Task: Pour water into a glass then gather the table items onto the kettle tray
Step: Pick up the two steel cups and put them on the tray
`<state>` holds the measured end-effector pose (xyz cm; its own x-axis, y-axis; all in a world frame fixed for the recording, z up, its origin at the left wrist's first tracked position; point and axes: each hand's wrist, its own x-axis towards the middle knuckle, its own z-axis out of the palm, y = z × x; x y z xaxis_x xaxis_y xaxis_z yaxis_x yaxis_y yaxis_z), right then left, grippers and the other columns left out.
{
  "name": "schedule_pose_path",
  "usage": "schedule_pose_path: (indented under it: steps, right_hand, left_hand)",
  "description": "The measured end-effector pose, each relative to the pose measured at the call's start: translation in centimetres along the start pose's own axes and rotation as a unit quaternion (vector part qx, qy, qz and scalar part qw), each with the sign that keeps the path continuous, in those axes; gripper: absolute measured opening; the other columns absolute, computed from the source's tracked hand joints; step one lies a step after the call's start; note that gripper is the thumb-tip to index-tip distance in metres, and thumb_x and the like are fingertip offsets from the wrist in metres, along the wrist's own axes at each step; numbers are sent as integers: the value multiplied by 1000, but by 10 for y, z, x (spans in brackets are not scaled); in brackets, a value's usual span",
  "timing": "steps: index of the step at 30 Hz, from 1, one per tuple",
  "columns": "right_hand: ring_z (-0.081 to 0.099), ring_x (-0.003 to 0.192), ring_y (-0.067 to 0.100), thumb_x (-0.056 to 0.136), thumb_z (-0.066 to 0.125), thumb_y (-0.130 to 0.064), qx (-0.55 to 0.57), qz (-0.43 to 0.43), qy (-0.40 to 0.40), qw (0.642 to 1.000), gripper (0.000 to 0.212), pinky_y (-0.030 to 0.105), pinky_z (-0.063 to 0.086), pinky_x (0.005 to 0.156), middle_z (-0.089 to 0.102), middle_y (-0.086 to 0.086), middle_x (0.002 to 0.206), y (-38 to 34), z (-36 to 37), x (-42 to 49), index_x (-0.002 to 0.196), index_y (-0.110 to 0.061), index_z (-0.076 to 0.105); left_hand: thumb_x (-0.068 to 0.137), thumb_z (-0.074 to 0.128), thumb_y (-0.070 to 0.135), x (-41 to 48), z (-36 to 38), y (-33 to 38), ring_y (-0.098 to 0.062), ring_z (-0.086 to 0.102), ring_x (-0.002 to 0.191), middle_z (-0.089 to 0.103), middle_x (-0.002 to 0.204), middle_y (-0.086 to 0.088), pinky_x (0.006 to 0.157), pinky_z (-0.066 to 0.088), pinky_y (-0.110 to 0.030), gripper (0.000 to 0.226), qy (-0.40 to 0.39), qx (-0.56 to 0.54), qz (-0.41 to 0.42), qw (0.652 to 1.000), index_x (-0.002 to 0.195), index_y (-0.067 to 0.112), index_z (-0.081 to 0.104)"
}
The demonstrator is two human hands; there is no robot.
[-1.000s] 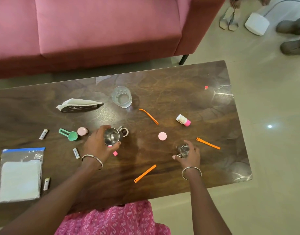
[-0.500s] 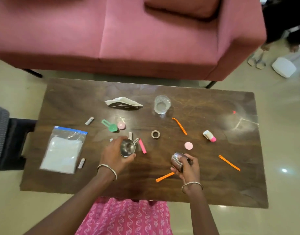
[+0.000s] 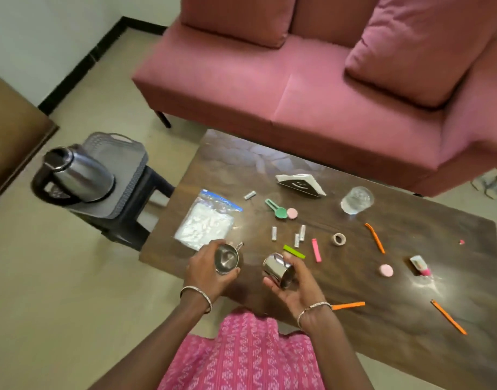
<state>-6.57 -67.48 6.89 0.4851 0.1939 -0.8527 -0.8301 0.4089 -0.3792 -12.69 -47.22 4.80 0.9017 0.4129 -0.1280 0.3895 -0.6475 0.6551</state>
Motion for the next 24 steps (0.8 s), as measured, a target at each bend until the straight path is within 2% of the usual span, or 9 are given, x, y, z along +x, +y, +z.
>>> schedule_pose_path:
  steps: [2, 3, 6, 8, 12, 18, 22, 24]
  right_hand:
    - [61, 116, 39, 62, 83, -12, 19, 3, -19, 1000, 68, 46, 60, 75, 64, 20, 122, 30, 29, -12, 126, -6, 61]
    - [62, 112, 38, 61, 81, -4, 15, 1, -29, 999, 69, 46, 60, 74, 63, 21, 121, 45, 43, -17, 127, -5, 59]
    - [67, 87, 35, 73, 65, 21, -42, -24, -32, 998, 58, 43, 62, 70, 64, 27, 103, 93, 85, -32, 125, 0, 53]
    - [67, 77, 34, 74, 63, 24, -79, -60, -16, 995, 53, 41, 62, 67, 63, 23, 89, 125, 112, -39, 120, 2, 51]
    - [69, 78, 27, 74, 73, 9, -141, -118, -14, 983, 41, 31, 59, 57, 67, 21, 94, 176, 162, -45, 112, 3, 58]
    - [69, 65, 24, 58, 90, -14, -300, -182, -6, 936, 45, 36, 59, 59, 70, 17, 93, 226, 230, -52, 95, -14, 65]
    - [72, 67, 29, 52, 92, -29, -408, -238, 26, 881, 44, 37, 61, 54, 72, 12, 86, 237, 266, -47, 86, -20, 66]
    - [73, 69, 29, 50, 88, -45, -469, -263, 36, 842, 46, 42, 62, 62, 73, 7, 80, 238, 283, -40, 85, -23, 67]
  left_hand:
    - [56, 78, 48, -15, -28, -27, -11, 61, 89, 63, 101, 12, 76, 52, -28, 62, 7, -11, -2, 1000, 112, 33, 55]
    - [56, 78, 48, -21, -42, -40, -11, 61, 89, 63, 102, 12, 75, 52, -27, 63, 14, -12, -3, 1000, 113, 33, 55]
    - [57, 78, 49, -41, -83, -77, -11, 62, 89, 64, 104, 11, 74, 52, -26, 63, 38, -10, -12, 999, 114, 33, 56]
    - [57, 78, 50, -55, -112, -103, -11, 62, 90, 64, 104, 11, 75, 51, -24, 63, 53, -13, -29, 998, 114, 33, 56]
    - [54, 77, 51, -77, -167, -146, -9, 62, 88, 64, 100, 14, 72, 43, -17, 63, 100, -13, -45, 994, 111, 36, 56]
    - [54, 77, 54, -83, -231, -194, -9, 61, 89, 63, 101, 14, 73, 39, -17, 64, 152, -18, -85, 985, 112, 36, 55]
    - [53, 76, 56, -69, -258, -216, -9, 61, 88, 64, 100, 15, 71, 41, -18, 63, 182, -23, -106, 977, 109, 37, 55]
    - [53, 75, 57, -57, -268, -225, -9, 61, 89, 63, 101, 16, 73, 42, -18, 63, 187, -22, -110, 976, 109, 38, 55]
